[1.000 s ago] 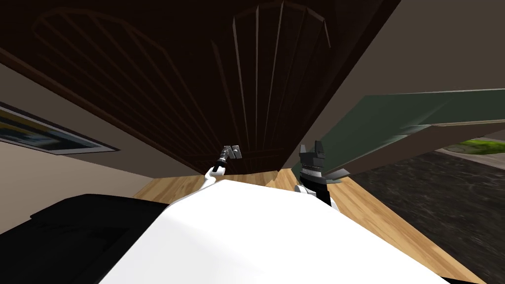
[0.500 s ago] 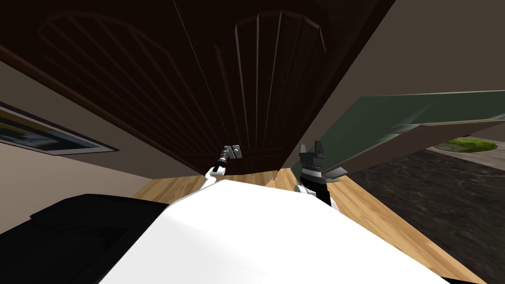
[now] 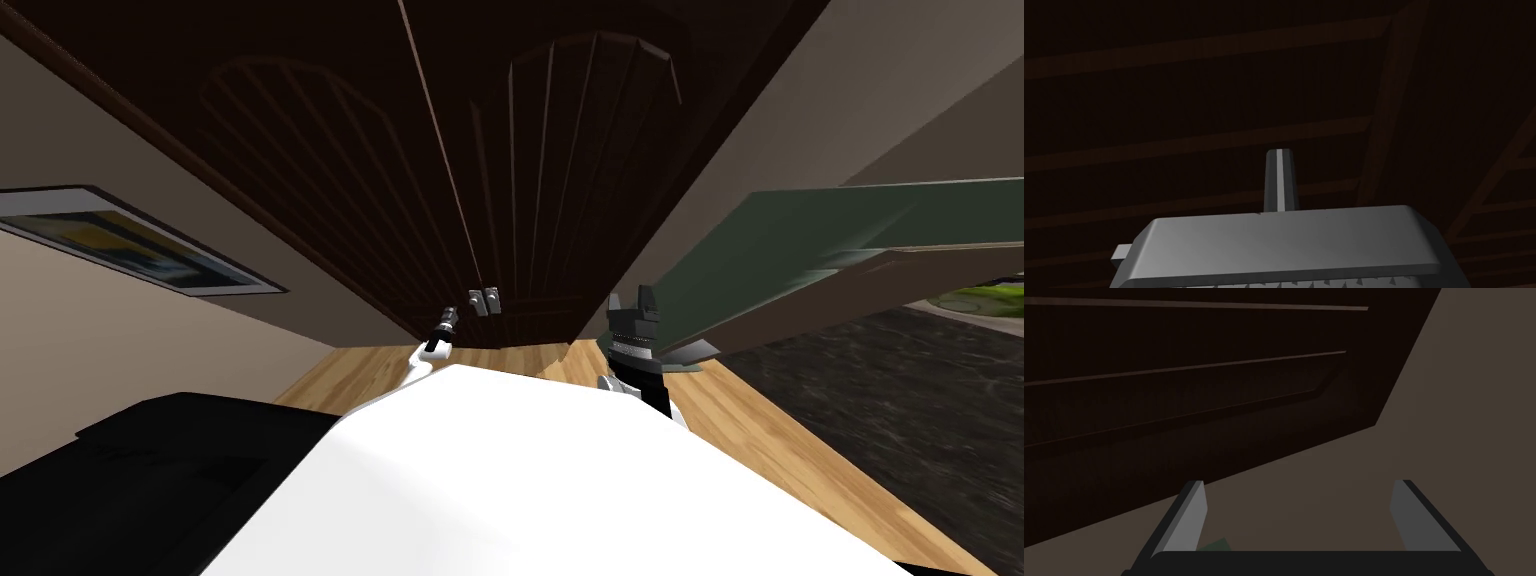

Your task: Pull the door open

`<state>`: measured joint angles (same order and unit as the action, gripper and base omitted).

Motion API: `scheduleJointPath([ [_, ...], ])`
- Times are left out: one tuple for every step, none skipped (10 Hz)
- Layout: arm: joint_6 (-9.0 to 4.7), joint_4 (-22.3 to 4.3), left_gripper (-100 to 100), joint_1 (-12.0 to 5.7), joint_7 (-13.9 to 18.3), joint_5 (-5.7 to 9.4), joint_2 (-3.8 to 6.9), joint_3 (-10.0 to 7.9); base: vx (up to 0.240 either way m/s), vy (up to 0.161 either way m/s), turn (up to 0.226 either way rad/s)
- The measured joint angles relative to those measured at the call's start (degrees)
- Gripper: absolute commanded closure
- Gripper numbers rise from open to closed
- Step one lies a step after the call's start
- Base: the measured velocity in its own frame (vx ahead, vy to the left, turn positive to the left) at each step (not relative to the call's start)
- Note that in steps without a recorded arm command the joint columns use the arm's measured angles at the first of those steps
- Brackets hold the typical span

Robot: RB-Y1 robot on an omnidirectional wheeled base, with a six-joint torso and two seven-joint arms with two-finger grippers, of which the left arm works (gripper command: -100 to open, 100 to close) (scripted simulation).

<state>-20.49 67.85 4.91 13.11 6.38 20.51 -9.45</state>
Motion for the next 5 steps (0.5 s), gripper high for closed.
scheduleJointPath([
  [-0.07, 0.29, -100, 0.13, 0.14, -0.04, 0.01, 0.43, -0.203, -0.077, -0.09],
  [-0.13, 0.93, -100, 0.19, 0.45, -0.08, -0.01, 1.11, -0.177, -0.128, -0.081],
  [-0.23, 1.45, -100, 0.2, 0.78, -0.14, -0.03, 1.84, -0.175, -0.146, -0.072],
  [-0.7, 1.84, -100, 0.45, 1.08, -0.22, -0.17, 2.61, -0.162, -0.128, -0.066],
  [-0.72, 3.09, -100, 0.97, 1.5, -0.21, -0.06, 3.31, -0.067, -0.056, -0.007],
])
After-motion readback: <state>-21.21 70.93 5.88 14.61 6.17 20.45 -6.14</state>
